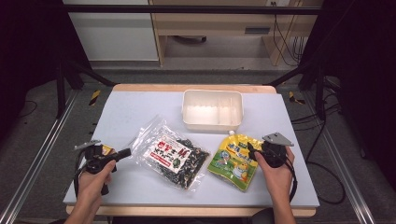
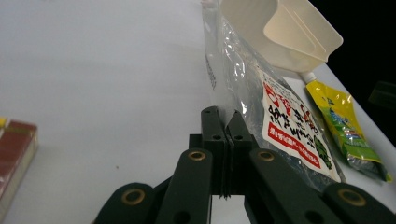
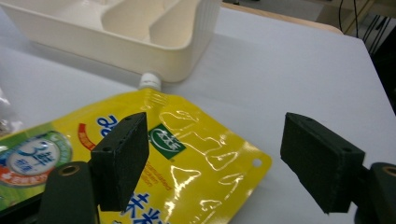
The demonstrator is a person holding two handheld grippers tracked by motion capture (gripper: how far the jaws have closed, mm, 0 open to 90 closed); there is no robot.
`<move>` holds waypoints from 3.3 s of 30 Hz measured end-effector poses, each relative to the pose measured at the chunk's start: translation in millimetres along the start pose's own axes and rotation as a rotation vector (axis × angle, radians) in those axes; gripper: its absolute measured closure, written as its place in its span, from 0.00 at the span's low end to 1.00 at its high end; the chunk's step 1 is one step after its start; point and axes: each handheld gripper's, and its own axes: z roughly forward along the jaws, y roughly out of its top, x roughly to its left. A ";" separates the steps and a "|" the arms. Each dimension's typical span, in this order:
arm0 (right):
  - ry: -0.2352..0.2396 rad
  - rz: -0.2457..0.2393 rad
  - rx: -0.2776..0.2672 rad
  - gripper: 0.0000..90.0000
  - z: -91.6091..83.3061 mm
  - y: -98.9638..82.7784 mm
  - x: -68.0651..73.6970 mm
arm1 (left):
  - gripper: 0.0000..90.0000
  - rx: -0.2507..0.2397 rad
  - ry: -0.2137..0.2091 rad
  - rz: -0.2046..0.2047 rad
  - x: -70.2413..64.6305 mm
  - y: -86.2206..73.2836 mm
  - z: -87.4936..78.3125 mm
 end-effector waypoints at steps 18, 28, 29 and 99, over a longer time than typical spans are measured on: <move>0.282 -0.138 0.040 0.24 13.9 65.1 59.7 | 0.99 0.072 0.009 0.203 -19.3 72.1 -9.8; 0.347 -0.206 0.069 0.19 6.7 111.7 69.1 | 0.99 0.086 0.003 0.309 -37.2 112.4 -20.0; 0.347 -0.206 0.069 0.19 6.7 111.7 69.1 | 0.99 0.088 0.003 0.324 -40.6 117.3 -21.2; 0.719 -0.843 0.210 0.90 -8.5 217.3 149.4 | 0.85 0.153 -0.110 0.854 -162.8 169.3 -12.6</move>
